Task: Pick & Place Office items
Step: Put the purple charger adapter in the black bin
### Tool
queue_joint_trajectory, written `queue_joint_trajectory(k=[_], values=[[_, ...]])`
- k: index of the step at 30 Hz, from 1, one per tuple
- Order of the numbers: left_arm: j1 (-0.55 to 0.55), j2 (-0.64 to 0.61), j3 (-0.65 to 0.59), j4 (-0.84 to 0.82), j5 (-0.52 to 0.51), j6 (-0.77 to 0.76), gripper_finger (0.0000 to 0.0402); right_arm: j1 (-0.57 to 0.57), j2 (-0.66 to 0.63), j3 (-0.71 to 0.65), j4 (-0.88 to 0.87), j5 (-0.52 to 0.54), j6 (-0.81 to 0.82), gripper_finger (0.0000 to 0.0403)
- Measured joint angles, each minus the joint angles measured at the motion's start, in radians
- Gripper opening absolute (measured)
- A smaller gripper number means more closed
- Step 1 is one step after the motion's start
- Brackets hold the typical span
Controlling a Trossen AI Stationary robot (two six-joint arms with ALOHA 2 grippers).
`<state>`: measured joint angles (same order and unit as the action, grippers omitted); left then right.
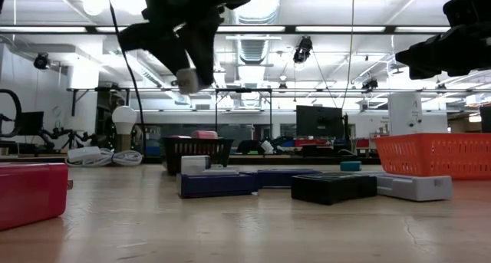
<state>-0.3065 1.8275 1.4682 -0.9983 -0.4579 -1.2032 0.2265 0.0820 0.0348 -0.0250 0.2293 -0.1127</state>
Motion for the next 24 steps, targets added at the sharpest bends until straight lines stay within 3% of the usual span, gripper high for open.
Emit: queue_joint_trajectory(k=[7,17,24], values=[[0.077,-0.001,0.034,-0.124,-0.015,-0.031,0.0152,0.0,-0.001,0.0,0.0,0.0,0.0,0.0009],[0.299,-0.002,0.008,-0.037,0.077,0.227,0.0147,0.0,-0.001,0.0,0.0,0.0,0.0,0.0009],[0.415,-0.002,-0.045,0.006,0.157,0.281,0.0152,0.0,-0.001,0.0,0.0,0.0,0.0,0.0008]])
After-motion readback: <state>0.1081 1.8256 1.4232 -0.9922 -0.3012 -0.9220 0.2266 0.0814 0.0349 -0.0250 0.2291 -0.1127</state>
